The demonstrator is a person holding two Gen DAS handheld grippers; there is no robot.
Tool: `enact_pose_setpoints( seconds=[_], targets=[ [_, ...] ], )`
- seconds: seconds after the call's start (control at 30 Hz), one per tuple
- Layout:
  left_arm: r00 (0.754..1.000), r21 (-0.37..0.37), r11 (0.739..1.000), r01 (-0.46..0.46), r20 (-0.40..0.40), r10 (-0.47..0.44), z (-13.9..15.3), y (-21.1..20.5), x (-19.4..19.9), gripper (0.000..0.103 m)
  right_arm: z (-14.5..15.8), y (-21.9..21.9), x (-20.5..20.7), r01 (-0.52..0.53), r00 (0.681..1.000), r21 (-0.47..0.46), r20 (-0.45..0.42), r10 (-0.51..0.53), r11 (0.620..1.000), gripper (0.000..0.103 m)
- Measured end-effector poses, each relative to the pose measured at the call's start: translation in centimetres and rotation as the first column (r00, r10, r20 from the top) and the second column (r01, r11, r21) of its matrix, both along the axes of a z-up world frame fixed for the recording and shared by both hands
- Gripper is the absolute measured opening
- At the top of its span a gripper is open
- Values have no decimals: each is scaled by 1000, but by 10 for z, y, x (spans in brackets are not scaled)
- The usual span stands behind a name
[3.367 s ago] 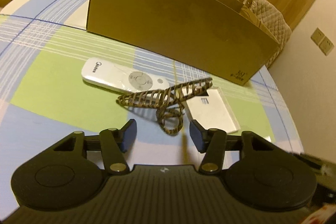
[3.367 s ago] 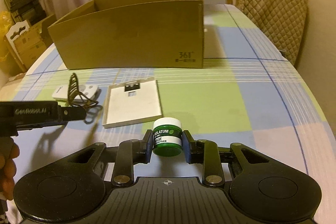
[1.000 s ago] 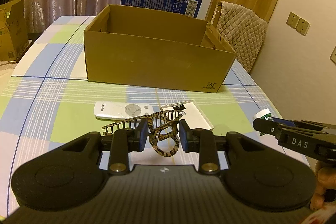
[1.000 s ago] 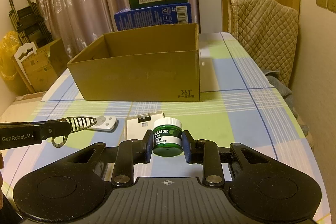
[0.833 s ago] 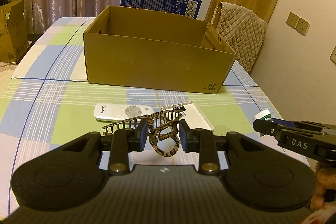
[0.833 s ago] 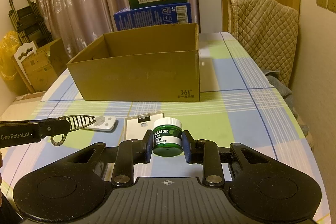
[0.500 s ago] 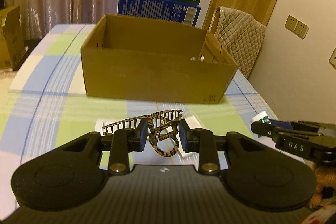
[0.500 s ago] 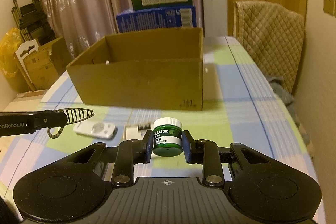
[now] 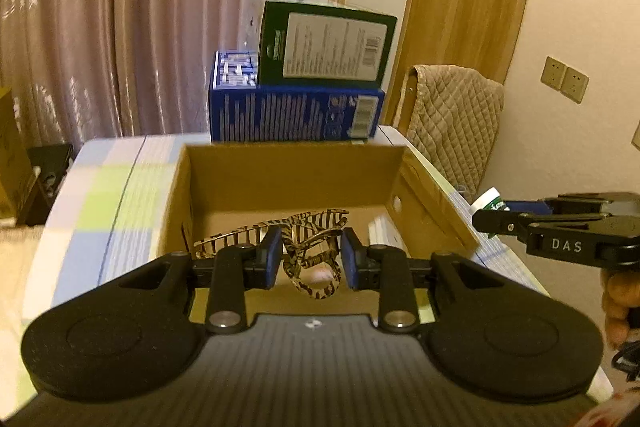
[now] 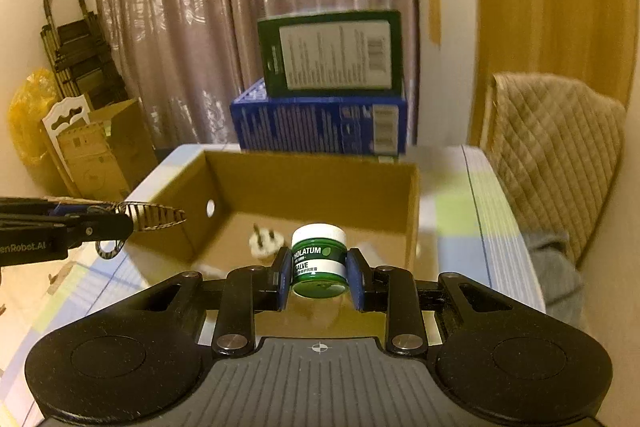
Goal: Organize rigid objects
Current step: 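Carry the braided cable and green jar over the box with both tools, then open both tools to drop the cable and green jar into the box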
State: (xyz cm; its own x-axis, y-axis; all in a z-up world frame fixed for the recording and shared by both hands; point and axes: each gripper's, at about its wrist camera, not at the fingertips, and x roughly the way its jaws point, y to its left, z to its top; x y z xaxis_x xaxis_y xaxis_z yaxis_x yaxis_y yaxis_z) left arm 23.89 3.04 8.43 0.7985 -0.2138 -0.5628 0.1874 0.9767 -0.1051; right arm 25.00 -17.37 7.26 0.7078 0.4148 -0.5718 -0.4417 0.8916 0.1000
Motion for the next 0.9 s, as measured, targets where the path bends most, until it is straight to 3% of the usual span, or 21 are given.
enact_pose_setpoints(
  seconds=[0.13,0.33,0.9],
  targets=[
    [1000,15,1000,8,-20,-8,2,3,37,26,4,10,30,-11,1000,13,-14,11,1000,26],
    [998,21,1000,13,-68,-12,-19,4,63,26,-15,22,53,-15,998,4,-64,16,1000,26],
    [990,16,1000,27,-136,-24,-49,1,87,26,-46,18,72,12,991,-3,-130,-13,1000,26]
  ],
)
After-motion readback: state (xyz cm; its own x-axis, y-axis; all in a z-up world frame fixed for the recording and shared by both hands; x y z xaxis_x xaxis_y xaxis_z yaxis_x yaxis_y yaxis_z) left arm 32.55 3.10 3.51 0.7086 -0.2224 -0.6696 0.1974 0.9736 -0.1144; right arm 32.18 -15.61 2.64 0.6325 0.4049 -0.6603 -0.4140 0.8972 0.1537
